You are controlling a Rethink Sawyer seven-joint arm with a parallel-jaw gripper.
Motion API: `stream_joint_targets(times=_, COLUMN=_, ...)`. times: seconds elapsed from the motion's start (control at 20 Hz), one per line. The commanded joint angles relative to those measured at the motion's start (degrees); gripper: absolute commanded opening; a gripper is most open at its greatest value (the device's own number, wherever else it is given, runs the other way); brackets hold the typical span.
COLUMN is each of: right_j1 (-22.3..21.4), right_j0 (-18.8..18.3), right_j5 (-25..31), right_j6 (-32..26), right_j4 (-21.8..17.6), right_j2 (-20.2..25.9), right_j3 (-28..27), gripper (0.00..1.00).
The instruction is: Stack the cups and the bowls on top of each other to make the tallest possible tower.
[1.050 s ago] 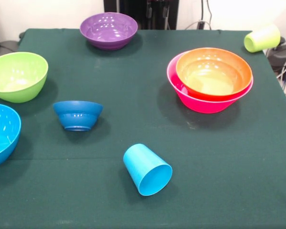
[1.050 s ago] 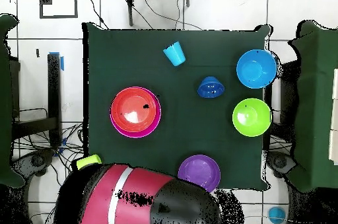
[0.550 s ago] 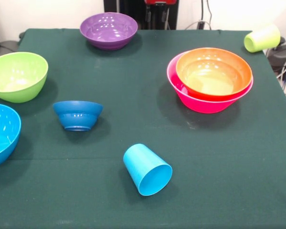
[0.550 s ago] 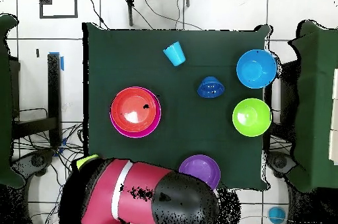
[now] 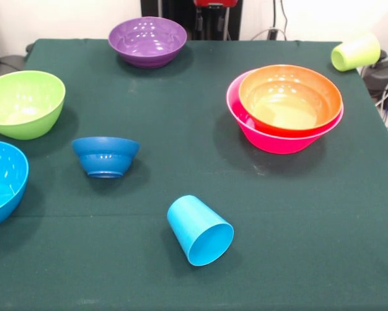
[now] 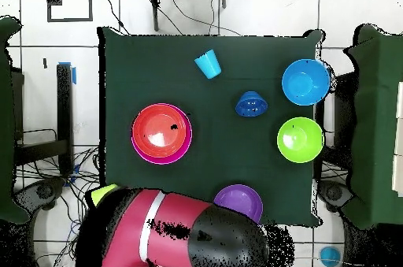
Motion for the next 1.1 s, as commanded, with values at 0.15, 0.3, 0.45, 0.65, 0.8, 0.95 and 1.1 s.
stream_joint_targets(times=0.15, right_j1=-1.5, right_j0=-1.3, right_j5=5.9, right_j6=5.4, right_j4=0.0, right_j2=5.2, right_j3=-5.3, gripper=1.0)
stream_joint_targets(times=0.3, right_j1=-1.8, right_j0=-1.4, right_j5=6.6, right_j6=5.1, right_j4=-0.2, right_j2=5.3, right_j3=-5.6, gripper=1.0)
stream_joint_targets(times=0.45, right_j1=-1.0, right_j0=-1.8, right_j5=6.8, right_j6=4.9, right_j4=-0.4, right_j2=5.6, right_j3=-6.7, gripper=1.0)
stream_joint_targets(times=0.65, right_j1=-1.4, right_j0=-2.5, right_j5=7.5, right_j6=4.4, right_j4=-0.9, right_j2=5.9, right_j3=-7.2, gripper=1.0)
stream_joint_targets(times=0.8, right_j1=-1.9, right_j0=-3.3, right_j5=8.8, right_j6=3.8, right_j4=-1.3, right_j2=6.3, right_j3=-7.8, gripper=1.0)
stream_joint_targets(times=0.95, right_j1=-1.9, right_j0=-3.9, right_j5=9.2, right_j6=3.3, right_j4=-1.6, right_j2=6.5, right_j3=-8.3, gripper=1.0)
stream_joint_targets(times=1.1, right_j1=-1.9, right_j0=-4.3, right_j5=9.5, right_j6=2.9, right_j4=-1.9, right_j2=6.7, right_j3=-8.8, gripper=1.0)
